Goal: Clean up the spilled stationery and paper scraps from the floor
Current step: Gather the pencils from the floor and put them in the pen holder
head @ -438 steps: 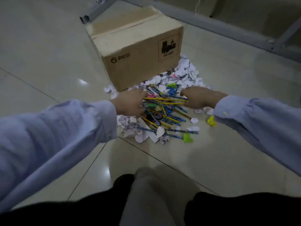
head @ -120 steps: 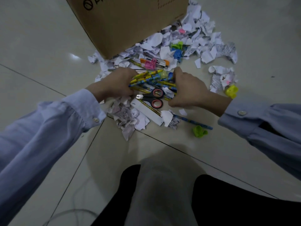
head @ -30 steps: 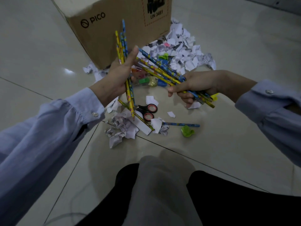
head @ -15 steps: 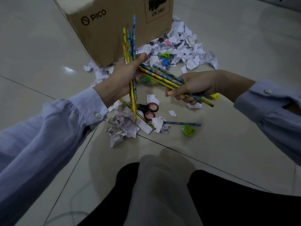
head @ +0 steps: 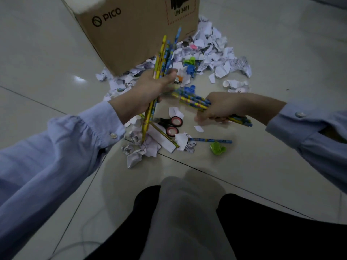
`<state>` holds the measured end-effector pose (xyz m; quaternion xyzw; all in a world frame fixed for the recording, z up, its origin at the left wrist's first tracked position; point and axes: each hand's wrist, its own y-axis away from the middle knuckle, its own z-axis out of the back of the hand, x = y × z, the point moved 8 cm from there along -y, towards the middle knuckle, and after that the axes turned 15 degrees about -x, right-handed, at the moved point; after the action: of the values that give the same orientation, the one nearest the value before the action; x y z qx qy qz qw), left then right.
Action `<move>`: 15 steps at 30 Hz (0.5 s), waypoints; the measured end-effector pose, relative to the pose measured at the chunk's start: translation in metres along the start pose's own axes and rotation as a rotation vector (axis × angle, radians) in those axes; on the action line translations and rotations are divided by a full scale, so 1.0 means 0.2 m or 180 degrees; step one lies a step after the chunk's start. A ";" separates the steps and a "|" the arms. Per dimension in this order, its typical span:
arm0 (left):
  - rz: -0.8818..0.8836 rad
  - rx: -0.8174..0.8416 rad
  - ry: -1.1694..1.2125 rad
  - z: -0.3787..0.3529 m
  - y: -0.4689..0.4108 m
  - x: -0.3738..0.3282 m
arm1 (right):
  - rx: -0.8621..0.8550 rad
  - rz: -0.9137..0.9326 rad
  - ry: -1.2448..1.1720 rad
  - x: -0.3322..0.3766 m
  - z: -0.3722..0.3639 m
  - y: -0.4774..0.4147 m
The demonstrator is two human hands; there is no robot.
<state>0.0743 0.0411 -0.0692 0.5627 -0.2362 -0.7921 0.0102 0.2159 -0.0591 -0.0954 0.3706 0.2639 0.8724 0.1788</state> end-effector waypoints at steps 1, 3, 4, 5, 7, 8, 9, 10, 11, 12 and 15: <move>0.0021 0.0011 -0.0104 0.02 -0.01 0.02 | 0.0021 0.0090 0.0318 -0.02 -0.01 0.01; -0.0049 0.0035 -0.0517 0.05 -0.03 0.07 | 0.0073 0.0230 0.0824 -0.05 -0.06 0.04; -0.0163 0.0054 -0.0830 0.08 -0.04 0.08 | 0.0060 0.0304 0.1110 -0.06 -0.08 0.04; -0.0306 0.0090 -0.1152 0.10 -0.05 0.10 | 0.0005 0.0422 0.1429 -0.07 -0.11 0.04; -0.0651 0.0223 -0.1804 0.15 -0.07 0.11 | -0.0135 0.0655 0.1889 -0.07 -0.14 0.04; -0.0860 0.0299 -0.2182 0.16 -0.09 0.12 | -0.0175 0.0747 0.1994 -0.07 -0.15 0.04; -0.1065 0.0375 -0.2561 0.17 -0.10 0.13 | -0.0185 0.0814 0.2070 -0.07 -0.16 0.04; -0.1247 0.0465 -0.2883 0.17 -0.11 0.14 | -0.0192 0.0883 0.2138 -0.06 -0.17 0.04; -0.1396 0.0573 -0.3131 0.17 -0.11 0.15 | -0.0204 0.0949 0.2217 -0.06 -0.17 0.04; -0.1498 0.0669 -0.3317 0.17 -0.11 0.17 | -0.0231 0.1014 0.2291 -0.05 -0.17 0.04; -0.1624 0.0825 -0.3556 0.15 -0.09 0.17 | -0.0357 0.1065 0.2344 -0.03 -0.14 0.04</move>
<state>0.0388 0.0586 -0.0992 0.0991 -0.1582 -0.9090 -0.3726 0.1972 -0.0776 -0.1104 0.0610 0.1984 0.9768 -0.0521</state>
